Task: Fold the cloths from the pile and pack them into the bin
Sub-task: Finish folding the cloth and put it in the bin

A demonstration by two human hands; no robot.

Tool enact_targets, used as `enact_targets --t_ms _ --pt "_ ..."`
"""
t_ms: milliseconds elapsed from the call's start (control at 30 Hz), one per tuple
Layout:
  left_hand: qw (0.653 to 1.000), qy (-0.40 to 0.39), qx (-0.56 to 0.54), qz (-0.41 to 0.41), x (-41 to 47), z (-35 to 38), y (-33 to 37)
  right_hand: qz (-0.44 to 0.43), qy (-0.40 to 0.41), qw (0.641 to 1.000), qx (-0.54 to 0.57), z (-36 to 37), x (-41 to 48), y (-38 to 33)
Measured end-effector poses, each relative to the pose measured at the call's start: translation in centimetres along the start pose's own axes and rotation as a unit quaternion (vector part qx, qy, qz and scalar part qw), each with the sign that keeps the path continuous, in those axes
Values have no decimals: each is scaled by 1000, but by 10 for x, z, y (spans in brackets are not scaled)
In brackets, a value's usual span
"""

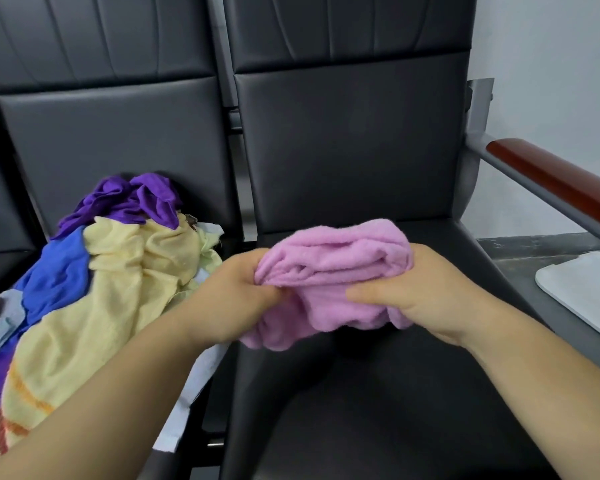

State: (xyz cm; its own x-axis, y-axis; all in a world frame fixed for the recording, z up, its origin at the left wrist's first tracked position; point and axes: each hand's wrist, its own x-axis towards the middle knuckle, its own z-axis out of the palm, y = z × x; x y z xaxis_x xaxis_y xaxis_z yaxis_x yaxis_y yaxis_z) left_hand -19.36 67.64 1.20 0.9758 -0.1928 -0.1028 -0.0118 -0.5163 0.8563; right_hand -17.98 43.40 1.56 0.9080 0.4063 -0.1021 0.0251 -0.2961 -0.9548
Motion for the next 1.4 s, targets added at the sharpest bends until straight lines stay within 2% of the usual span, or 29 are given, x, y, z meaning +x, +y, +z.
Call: enact_targets --t_ms 67,100,200,233,300,367,433,467,533,600,667,733,767,833,867,933,967,1033,1067,1133,1167,1233,1300,1367,1400 --pt "990 -49 -134 5 -5 1 9 -12 -54 990 -129 2 -3 1" --pt "984 -43 -174 21 -7 2 14 -4 -72 978 -197 3 -2 5" --pt "975 44 -198 95 -10 1 20 60 -59 956 -281 5 5 16" --pt "974 38 -197 104 -10 -1 19 70 -46 952 -293 4 8 18" --pt "987 -3 -145 63 -11 -3 17 61 14 947 -315 -2 14 18" --pt "1000 -21 -9 5 -9 -3 12 60 62 968 -235 -9 12 15" --pt "993 -30 113 -15 -6 -4 4 45 49 991 -116 -11 8 13" --pt "992 -27 126 -15 -4 -3 1 26 39 997 -57 -10 7 13" --pt "997 -6 81 0 -2 -2 -1 -10 27 999 39 -8 3 10" --pt "999 3 -35 26 -2 -2 3 -4 -23 998 55 -9 4 7" --pt "989 40 -128 61 -3 -2 7 28 -66 994 -87 -9 4 9" --pt "974 106 -178 92 -6 0 13 44 -62 963 -258 -6 7 17" --pt "970 113 -187 107 -7 0 15 50 -45 947 -316 -5 10 20" --pt "977 58 -164 121 -10 2 17 33 -13 910 -413 -3 15 20" --pt "986 22 -131 101 -12 2 18 24 22 908 -418 -5 16 19" --pt "999 -28 16 26 -10 1 13 33 101 958 -266 -14 18 22" --pt "994 -43 102 -8 -8 1 11 37 122 974 -186 -16 15 22" --pt "984 -42 169 -43 -4 2 4 40 92 993 -67 -16 9 20" --pt "987 -36 150 -51 -4 3 3 31 72 997 -25 -14 8 21" --pt "998 -22 9 -51 -4 2 4 18 33 999 24 -14 4 15" --pt "998 -2 -52 -25 -5 1 5 16 11 1000 24 -16 4 14" --pt "989 78 -124 34 -6 0 8 30 -43 997 -50 -16 1 11" --pt "968 98 -218 75 -5 2 12 32 -56 969 -238 -11 3 16" --pt "960 80 -251 90 -4 3 15 27 4 934 -356 -8 10 22" --pt "969 68 -219 91 -5 2 17 23 37 925 -379 -9 14 24"
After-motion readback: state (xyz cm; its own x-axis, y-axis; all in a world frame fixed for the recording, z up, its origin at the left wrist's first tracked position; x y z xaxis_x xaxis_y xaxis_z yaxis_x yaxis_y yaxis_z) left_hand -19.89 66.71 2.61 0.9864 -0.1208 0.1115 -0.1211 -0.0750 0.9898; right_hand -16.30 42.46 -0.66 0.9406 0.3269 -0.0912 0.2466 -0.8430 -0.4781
